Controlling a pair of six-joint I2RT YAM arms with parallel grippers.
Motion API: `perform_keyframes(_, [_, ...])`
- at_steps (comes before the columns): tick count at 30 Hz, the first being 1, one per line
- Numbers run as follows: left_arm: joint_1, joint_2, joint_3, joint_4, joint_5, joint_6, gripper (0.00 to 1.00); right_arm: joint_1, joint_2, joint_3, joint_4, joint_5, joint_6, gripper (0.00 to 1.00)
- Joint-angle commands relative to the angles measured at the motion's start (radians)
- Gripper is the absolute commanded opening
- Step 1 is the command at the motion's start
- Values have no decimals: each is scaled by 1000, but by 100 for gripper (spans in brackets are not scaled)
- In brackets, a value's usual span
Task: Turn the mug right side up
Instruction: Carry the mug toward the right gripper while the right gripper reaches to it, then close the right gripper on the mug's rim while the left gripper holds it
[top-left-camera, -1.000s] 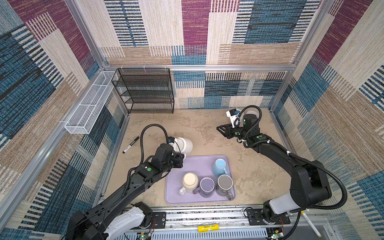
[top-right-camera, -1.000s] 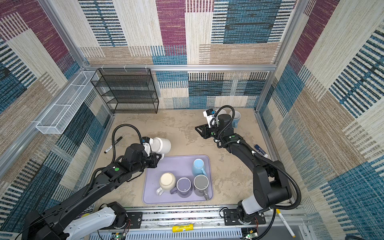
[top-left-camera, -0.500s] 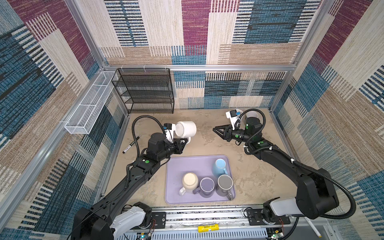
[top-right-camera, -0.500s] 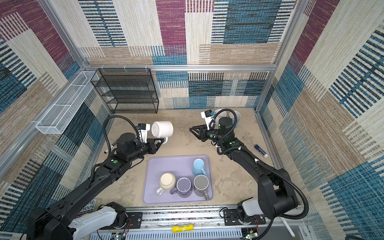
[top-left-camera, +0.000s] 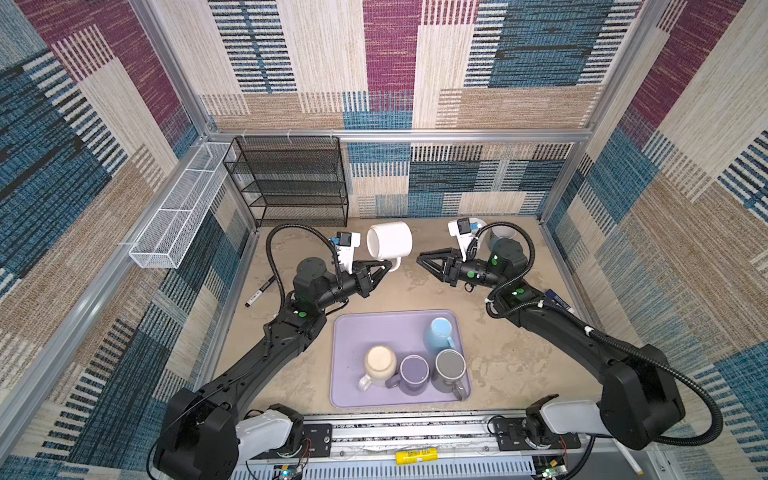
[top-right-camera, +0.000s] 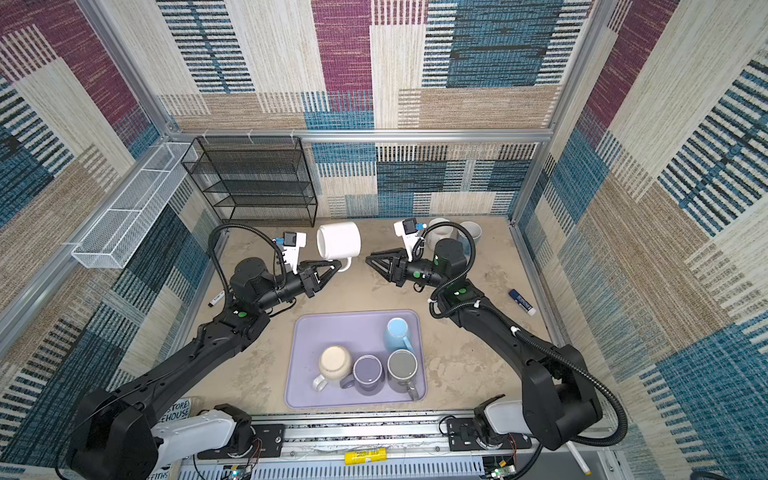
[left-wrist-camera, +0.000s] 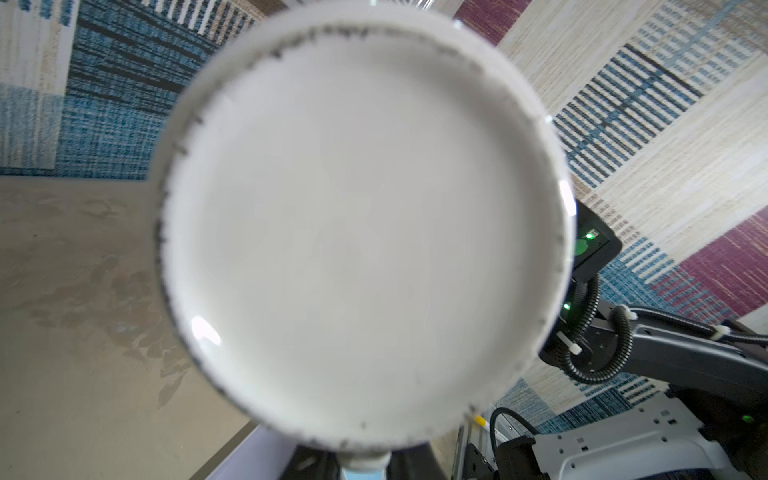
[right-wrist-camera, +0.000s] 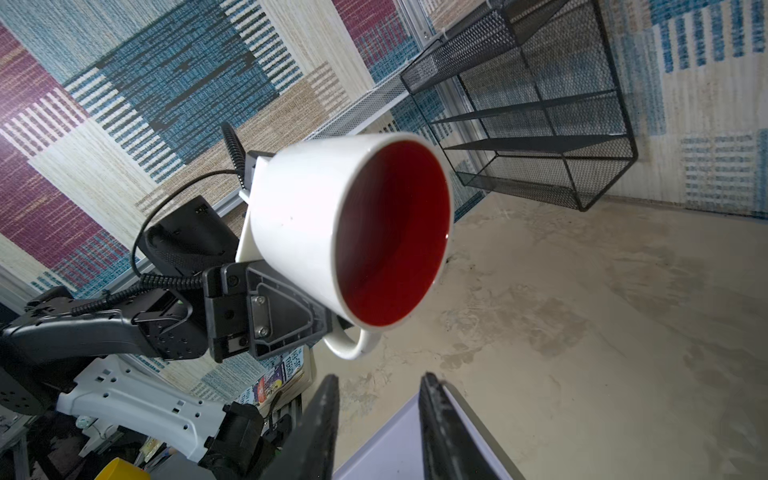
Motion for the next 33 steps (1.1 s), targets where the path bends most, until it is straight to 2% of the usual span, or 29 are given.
perform_keyframes(1, [3,8,-13,265,62,-55,0,18,-5,5,84,-21,40,37])
perform_keyframes(5, [4,9,-60,374,74,-79,0,42,0,5,99,-25,43,39])
perform_keyframes(19, [3,20,-118,574,151,-154,0,116,34,18,178,-37,78,40])
perform_keyframes(33, [3,15,-131,586,181,-154,0,145,32,23,215,-40,101,39])
